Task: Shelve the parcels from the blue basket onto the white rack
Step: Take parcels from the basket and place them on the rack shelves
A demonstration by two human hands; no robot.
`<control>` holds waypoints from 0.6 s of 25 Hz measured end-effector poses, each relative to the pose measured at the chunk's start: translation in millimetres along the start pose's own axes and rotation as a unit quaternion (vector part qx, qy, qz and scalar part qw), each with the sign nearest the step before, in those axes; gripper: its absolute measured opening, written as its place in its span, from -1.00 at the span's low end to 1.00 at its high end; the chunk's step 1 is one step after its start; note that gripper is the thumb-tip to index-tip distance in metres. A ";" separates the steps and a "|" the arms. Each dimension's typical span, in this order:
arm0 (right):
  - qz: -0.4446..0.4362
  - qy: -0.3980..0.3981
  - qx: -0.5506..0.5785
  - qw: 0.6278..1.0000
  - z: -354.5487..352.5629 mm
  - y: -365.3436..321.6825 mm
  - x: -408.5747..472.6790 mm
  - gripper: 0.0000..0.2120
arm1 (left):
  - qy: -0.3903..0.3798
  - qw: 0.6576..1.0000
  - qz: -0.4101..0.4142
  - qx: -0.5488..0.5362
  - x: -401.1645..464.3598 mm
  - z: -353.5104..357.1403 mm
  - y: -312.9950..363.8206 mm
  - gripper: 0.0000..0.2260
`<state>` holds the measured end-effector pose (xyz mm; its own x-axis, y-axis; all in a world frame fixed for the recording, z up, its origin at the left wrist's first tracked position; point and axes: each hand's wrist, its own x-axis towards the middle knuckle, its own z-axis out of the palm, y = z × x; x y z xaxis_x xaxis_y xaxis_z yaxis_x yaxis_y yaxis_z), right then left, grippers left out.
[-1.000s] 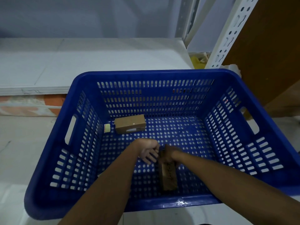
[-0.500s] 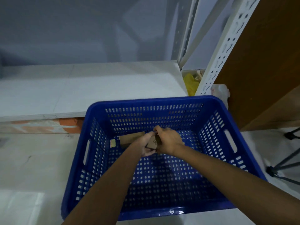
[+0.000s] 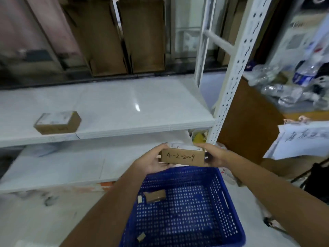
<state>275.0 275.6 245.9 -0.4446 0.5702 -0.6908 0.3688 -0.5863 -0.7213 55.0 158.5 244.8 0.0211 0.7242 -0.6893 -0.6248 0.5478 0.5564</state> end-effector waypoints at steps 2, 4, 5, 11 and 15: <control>-0.040 -0.015 0.011 0.999 -3.6 -66.7 -60.4 -0.74 | -0.035 0.999 0.000 0.022 -63.2 45.4 58.2 -0.57; -0.085 -0.023 0.024 0.996 -4.2 -133.0 -119.0 -0.79 | -0.038 0.997 0.008 0.066 -121.9 90.6 115.1 -0.54; -0.104 -0.023 0.027 0.994 -3.6 -162.8 -145.4 -0.81 | -0.034 0.996 0.017 0.087 -147.9 110.1 139.3 -0.54; -0.197 -0.042 0.039 0.979 12.6 -321.7 -297.0 -0.78 | -0.051 0.984 0.123 0.115 -306.0 208.4 263.0 -0.73; -0.240 -0.078 0.076 0.965 33.4 -372.2 -349.7 -0.62 | -0.030 0.974 0.193 0.112 -374.4 236.5 301.8 -0.62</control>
<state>266.0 275.3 757.7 -0.6562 0.7107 -0.2538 -0.0291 -0.3599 -0.9325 43.1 151.7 780.5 -0.1324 0.9134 -0.3849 -0.4096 0.3032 0.8604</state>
